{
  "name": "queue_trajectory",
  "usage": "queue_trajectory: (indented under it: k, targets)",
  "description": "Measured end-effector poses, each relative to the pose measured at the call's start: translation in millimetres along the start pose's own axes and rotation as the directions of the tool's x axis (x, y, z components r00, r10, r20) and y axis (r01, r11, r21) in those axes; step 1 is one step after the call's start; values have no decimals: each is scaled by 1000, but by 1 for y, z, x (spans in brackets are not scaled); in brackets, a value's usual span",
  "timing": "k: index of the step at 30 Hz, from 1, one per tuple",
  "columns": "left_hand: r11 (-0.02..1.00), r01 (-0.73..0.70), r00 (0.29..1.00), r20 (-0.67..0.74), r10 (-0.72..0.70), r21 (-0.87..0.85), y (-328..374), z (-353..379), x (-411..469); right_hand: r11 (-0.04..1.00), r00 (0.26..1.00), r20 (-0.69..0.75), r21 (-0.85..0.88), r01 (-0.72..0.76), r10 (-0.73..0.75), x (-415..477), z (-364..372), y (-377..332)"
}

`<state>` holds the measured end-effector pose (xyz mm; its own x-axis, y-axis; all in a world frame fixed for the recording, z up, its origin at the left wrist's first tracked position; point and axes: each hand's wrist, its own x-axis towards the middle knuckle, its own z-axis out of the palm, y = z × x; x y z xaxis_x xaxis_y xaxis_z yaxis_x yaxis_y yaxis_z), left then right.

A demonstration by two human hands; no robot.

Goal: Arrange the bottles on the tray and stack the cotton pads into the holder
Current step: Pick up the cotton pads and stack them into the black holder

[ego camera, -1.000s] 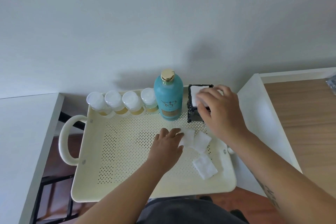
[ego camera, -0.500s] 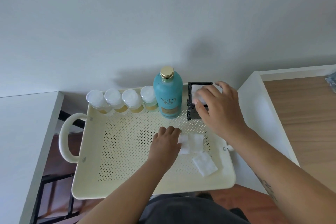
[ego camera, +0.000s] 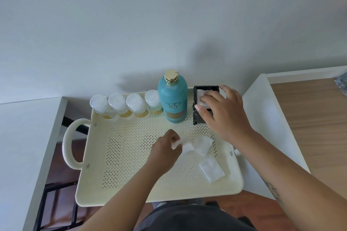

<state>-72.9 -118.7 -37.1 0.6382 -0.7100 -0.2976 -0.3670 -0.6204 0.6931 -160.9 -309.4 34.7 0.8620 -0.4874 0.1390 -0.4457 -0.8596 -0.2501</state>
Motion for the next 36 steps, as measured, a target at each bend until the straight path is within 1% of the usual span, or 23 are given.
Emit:
queue_trajectory:
  k: [2,3,5,7,8,10,12,13,15,18,20,22,25,27,29,31,32,34,36]
  targets:
    - [994,24,1000,5,-24,-108,3,-11,-5,996,987,-160,77,36,-23,-9,-2,-2]
    - [990,31,1000,9,-30,-139,5,-16,-6,994,976,-216,99,53,-31,-14,-3,-4]
    - [979,34,999,12,-32,-199,11,-24,-6,987,969,-243,135,85,-50,-25,-4,-9]
    - [960,21,1000,12,-18,-278,18,-30,-4,972,981,-183,215,96,-57,-36,-4,-14]
    - [950,8,1000,15,-4,-312,22,-32,-3,958,992,-120,278,71,-38,-41,-3,-16]
    - [932,-24,999,28,37,-360,31,-34,0,908,998,53,415,-50,31,-47,-2,-19]
    - [925,-56,996,43,78,-376,39,-35,4,847,979,188,506,-161,74,-50,-1,-19]
    - [924,-70,995,43,93,-376,42,-34,6,829,973,216,527,-188,84,-50,0,-18]
    - [919,-88,993,35,110,-385,47,-32,10,802,968,221,554,-222,115,-48,-3,-17]
    - [912,-52,997,26,69,-408,46,-24,15,771,967,145,584,-253,208,-39,-14,-10]
    - [940,5,999,39,9,-341,42,-12,17,752,956,74,601,-271,285,-30,-22,-5]
    - [979,37,999,40,-29,-201,38,1,20,720,935,29,629,-292,354,-18,-27,0]
    - [1000,9,1000,25,-9,-24,37,20,25,665,896,28,661,-349,443,1,-27,3]
    - [996,15,1000,3,-15,93,39,28,29,630,870,40,674,-387,491,9,-23,2]
    - [979,28,1000,-8,-27,201,40,33,31,623,859,55,665,-411,509,15,-17,0]
    - [951,33,999,-5,-33,306,40,38,32,663,864,61,616,-427,500,17,-14,-2]
    - [936,29,1000,-5,-28,351,40,40,31,703,872,49,571,-424,487,17,-13,-3]
    - [922,22,1000,-12,-19,386,39,43,31,808,897,-32,449,-382,441,17,-13,-4]
    - [938,38,999,-6,-38,345,37,44,30,888,914,-150,340,-311,378,14,-13,-4]
